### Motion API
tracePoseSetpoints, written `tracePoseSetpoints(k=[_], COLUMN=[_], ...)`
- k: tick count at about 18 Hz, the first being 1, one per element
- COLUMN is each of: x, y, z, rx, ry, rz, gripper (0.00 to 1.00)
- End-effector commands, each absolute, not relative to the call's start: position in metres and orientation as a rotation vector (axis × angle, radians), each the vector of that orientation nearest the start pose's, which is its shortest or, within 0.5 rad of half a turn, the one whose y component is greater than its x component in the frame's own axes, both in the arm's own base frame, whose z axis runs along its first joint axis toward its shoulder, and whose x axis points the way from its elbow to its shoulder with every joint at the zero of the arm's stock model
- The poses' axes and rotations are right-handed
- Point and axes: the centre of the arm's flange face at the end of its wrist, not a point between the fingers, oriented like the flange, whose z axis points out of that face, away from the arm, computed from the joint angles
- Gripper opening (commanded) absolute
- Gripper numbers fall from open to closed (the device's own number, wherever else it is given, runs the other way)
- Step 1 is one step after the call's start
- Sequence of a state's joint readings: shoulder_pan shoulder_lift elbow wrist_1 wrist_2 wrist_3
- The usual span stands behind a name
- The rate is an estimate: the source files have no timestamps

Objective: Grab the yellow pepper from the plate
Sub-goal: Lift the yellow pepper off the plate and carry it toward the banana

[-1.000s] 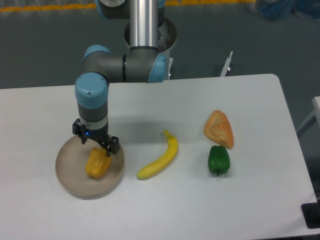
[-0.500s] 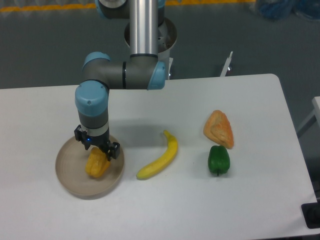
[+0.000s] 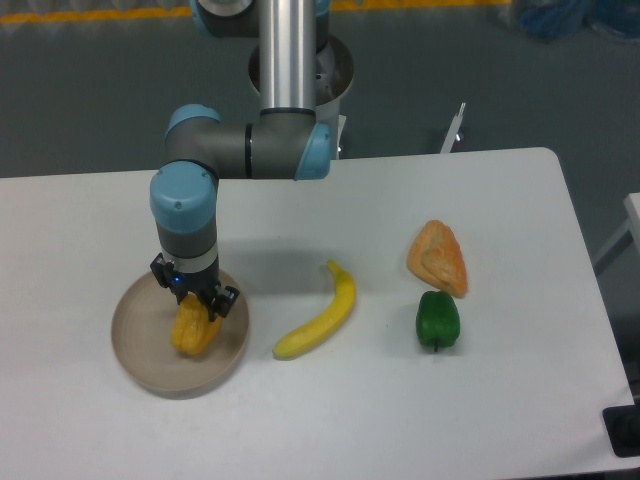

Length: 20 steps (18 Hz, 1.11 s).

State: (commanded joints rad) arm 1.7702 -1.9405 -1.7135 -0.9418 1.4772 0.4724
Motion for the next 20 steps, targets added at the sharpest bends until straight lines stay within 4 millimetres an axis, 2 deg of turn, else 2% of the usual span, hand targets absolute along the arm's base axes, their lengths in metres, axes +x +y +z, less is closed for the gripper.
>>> tracePoseSetpoints(k=[1,4,6,8,9,10,11,16,17,20], x=[0.019,0.015,-0.002,-0.035,-0.059,-0.095,-0.120,-0.230,-0.258,-0.313], y=[0.622,0.623,0.624,0.615,0.607,0.598,0.591,0.558,0.547,0.530], z=[0.286,0.323,0.340,0.361,0.373,0.385,0.391,0.394,0.399,0.414], rx=[-2.960,-2.906,-2.892,-2.876,-2.871,-2.865,-2.860,-2.868,-2.868,-2.858], ry=[0.420,0.425,0.418,0.422,0.466,0.497,0.508,0.571,0.576,0.593], rz=[-0.069,-0.030,0.035,0.093,0.116,0.146,0.168,0.245,0.269,0.338], gripper=[0.38,0.37,0.37,0.37,0.37,0.37,0.37,0.37,0.37,0.37])
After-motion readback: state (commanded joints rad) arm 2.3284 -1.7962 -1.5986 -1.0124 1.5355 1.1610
